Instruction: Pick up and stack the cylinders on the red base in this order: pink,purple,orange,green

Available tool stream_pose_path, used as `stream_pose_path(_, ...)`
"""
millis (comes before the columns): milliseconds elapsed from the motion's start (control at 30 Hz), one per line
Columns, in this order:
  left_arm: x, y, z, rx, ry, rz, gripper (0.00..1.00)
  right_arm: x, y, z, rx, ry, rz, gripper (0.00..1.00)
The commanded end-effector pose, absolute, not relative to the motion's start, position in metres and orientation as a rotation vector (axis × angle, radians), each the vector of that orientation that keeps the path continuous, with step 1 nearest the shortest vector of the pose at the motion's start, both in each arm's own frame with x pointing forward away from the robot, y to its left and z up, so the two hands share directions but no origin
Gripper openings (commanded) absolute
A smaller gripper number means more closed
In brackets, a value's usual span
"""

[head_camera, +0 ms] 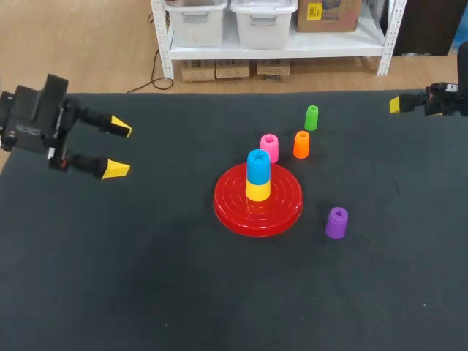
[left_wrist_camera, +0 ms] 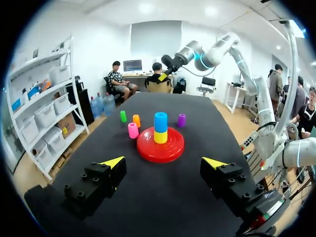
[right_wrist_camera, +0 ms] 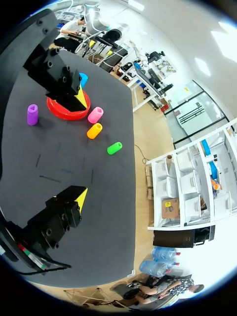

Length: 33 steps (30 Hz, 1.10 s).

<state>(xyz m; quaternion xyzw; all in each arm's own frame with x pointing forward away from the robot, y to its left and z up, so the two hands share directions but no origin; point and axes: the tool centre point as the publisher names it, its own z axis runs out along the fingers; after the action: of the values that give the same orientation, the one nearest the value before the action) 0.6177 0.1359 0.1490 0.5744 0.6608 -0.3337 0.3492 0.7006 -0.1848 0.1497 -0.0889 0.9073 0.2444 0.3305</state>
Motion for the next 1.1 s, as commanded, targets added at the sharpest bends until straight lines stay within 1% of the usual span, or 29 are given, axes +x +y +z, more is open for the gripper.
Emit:
stream_pose_path(33,0.629,0.131,0.15,1.551,1.767,-0.874,1.0,0.7,-0.185,0.15,-0.232,2.373,0.638,1.0)
stream_pose_path(367,0.646,0.142,0.148,1.489,1.808,-0.801,1.0,0.7,-0.185,0.15,-0.232,2.373,0.638,1.0)
stream_pose_path(1100,0.645,0.142,0.152,1.453,1.811,-0.772,1.0,0.7,-0.185,0.15,-0.232,2.373,0.638,1.0)
